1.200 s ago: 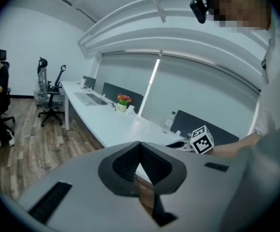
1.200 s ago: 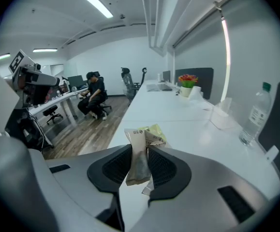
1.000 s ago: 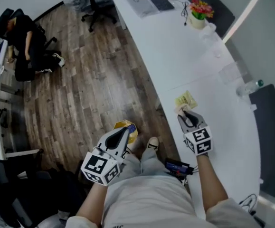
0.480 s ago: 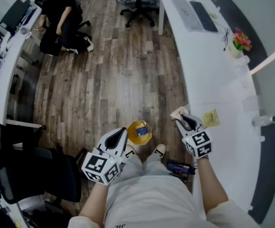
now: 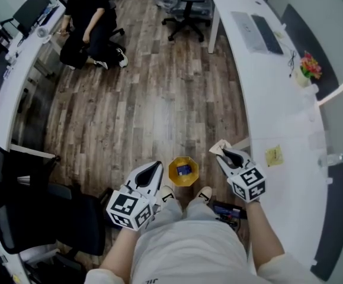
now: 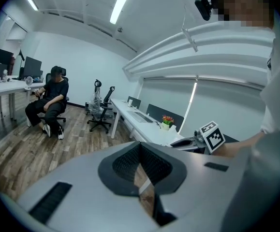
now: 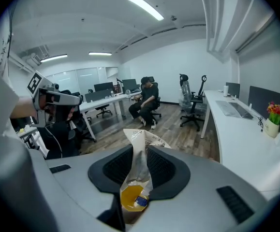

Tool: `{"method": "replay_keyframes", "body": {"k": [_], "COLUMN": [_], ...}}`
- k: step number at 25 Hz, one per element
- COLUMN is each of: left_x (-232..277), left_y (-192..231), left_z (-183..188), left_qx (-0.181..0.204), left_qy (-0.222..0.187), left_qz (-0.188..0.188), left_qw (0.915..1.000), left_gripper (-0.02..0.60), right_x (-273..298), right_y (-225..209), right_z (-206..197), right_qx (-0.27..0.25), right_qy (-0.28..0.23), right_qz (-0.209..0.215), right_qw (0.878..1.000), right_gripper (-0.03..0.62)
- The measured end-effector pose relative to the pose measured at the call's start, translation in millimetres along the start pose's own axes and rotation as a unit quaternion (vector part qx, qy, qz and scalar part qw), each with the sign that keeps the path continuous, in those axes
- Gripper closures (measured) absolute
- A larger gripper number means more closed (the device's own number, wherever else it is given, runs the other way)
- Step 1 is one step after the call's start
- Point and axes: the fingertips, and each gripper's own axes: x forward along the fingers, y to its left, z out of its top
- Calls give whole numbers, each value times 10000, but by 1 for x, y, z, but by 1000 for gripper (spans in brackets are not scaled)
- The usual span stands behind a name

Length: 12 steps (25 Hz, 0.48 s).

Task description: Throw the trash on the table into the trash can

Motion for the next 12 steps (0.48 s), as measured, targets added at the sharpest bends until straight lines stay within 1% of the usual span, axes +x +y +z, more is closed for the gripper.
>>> {"method": "replay_keyframes", "body": {"k": [5, 12], "left_x": [-6, 1], "left_y": [11, 22], "left_z": [4, 6], "left_qx": [49, 83], "left_qy": [-25, 17], "left_qz": [-81, -55], "left_qw": [10000, 9999], "left_gripper": [581, 581], "right_x": [5, 15], "right_y": [16, 22], "right_z": [12, 21], "right_qx": [-108, -258], "right_qy": [-60, -43], "right_qz": [44, 192], "right_qw": [9999, 9995], "right_gripper": [487, 487]}}
